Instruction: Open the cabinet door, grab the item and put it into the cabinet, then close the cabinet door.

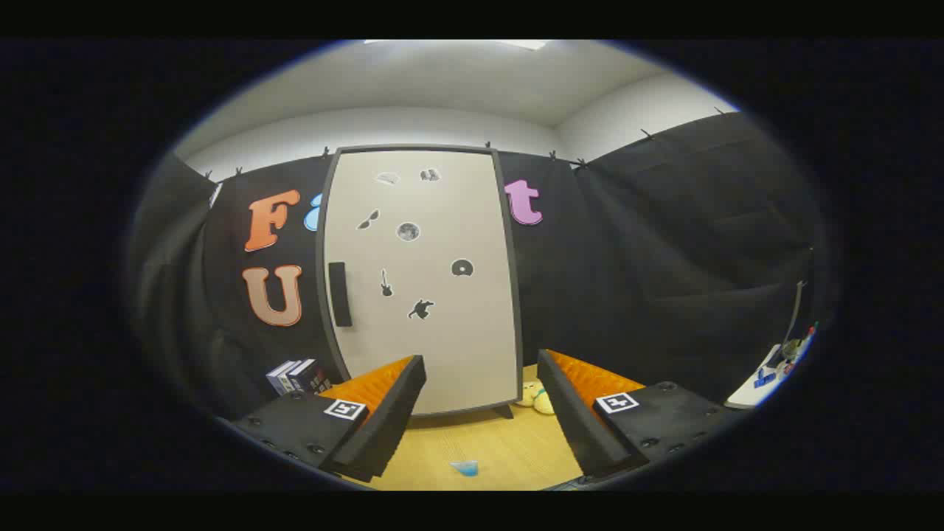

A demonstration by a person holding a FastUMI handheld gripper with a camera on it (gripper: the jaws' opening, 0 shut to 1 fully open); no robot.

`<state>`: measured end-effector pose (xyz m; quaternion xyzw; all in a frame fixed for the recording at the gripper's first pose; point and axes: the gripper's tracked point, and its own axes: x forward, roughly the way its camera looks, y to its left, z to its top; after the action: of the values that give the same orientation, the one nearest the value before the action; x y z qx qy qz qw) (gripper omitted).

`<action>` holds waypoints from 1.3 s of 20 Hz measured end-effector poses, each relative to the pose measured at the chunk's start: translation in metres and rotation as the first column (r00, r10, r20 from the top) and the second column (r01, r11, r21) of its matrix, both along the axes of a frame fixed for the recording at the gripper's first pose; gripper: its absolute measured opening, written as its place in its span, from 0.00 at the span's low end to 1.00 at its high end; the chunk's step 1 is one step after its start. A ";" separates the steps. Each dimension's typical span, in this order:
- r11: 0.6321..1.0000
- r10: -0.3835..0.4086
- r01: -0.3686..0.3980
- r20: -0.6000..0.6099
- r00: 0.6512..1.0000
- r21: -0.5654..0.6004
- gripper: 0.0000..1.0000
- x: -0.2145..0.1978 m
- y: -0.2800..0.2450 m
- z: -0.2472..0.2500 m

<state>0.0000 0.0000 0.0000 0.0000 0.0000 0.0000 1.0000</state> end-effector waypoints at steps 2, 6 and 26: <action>1.000 0.005 -0.005 0.001 1.000 0.005 0.98 0.000 0.003 0.002; 1.000 0.008 -0.008 0.003 1.000 -0.012 0.98 0.001 0.008 0.005; 0.999 0.029 -0.029 -0.021 0.999 -0.031 0.98 0.016 0.039 0.005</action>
<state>0.0157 0.0388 0.0053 -0.0154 0.0103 0.0145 0.9997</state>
